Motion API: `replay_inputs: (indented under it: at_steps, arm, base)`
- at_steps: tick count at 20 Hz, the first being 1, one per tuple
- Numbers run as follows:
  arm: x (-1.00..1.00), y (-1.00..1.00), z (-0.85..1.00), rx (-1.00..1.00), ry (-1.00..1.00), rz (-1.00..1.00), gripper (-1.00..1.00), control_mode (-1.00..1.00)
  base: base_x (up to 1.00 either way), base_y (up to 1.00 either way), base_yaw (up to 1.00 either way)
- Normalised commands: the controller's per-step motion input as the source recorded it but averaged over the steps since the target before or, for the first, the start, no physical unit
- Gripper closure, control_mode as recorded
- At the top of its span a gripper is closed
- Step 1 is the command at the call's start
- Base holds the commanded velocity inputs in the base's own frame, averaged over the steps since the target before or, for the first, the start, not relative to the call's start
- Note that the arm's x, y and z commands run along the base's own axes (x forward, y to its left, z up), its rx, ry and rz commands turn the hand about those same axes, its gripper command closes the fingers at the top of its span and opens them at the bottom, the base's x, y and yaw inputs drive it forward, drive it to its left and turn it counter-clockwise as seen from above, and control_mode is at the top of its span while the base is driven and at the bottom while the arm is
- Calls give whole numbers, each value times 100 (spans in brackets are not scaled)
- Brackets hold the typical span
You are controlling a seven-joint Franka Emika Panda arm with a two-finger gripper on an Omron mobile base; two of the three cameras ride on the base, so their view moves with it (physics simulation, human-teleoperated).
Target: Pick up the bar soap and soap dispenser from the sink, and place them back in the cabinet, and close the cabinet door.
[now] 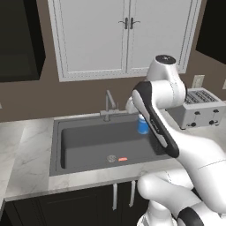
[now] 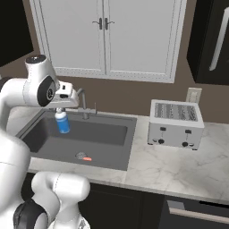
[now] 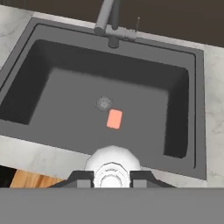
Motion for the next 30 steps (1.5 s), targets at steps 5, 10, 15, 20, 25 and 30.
replay_inputs:
  at_steps: [5,10,15,20,25,30]
  arm:
    - [-27,-17,1,0,0,-9,100,-100]
    - [-26,-4,1,0,0,-13,100,-100]
    - [-25,-7,0,0,0,-13,100,-100]
    - [-10,-12,11,1,0,-10,100,-100]
    - [-7,-29,0,0,0,0,100,-100]
    - [-14,-31,0,0,0,0,100,-100]
  base:
    - [0,0,0]
    - [0,0,0]
    - [0,0,0]
    - [0,0,0]
    - [0,0,0]
    - [0,0,0]
